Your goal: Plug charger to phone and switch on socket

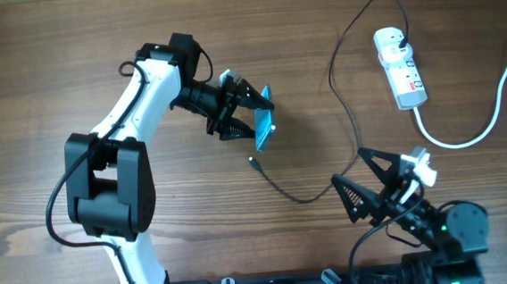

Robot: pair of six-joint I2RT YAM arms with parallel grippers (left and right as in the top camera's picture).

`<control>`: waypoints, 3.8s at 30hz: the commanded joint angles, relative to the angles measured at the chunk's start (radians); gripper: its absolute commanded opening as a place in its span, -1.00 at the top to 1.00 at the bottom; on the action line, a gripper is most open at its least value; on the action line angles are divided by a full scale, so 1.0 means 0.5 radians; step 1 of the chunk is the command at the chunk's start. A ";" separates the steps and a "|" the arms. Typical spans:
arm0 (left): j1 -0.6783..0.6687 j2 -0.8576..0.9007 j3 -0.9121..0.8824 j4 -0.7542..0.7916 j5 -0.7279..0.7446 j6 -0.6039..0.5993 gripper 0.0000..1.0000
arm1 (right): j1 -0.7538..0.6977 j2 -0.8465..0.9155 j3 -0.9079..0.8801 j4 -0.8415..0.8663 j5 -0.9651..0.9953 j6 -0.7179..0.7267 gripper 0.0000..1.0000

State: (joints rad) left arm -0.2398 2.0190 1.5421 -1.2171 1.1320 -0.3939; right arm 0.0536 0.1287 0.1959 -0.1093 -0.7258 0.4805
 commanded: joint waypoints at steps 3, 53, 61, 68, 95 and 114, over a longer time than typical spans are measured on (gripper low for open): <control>0.013 -0.063 0.050 0.002 0.105 0.039 0.25 | 0.003 0.787 0.659 -0.299 -0.450 -0.026 -0.99; -0.349 -0.063 0.049 -0.220 -0.205 1.096 0.49 | 0.461 2.958 1.751 -1.172 -0.101 0.670 -0.01; -0.353 -0.063 0.049 -0.185 -0.420 1.095 0.48 | 0.640 2.958 1.751 -1.167 0.166 0.774 0.27; -0.381 -0.063 0.049 -0.177 -0.467 1.096 0.47 | 0.642 2.958 1.752 -1.093 0.157 0.842 0.49; -0.172 -0.063 0.049 -0.185 0.138 1.088 -0.75 | 0.449 2.957 1.752 -0.932 -0.342 0.556 0.91; -0.158 -0.063 0.050 -0.253 0.890 1.081 0.58 | 0.391 2.958 1.752 -0.062 -0.565 1.087 0.91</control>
State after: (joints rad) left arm -0.3031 2.0171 1.5448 -1.3434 1.4860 0.1375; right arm 0.2394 1.6009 1.0687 -0.1402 -1.0466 0.9825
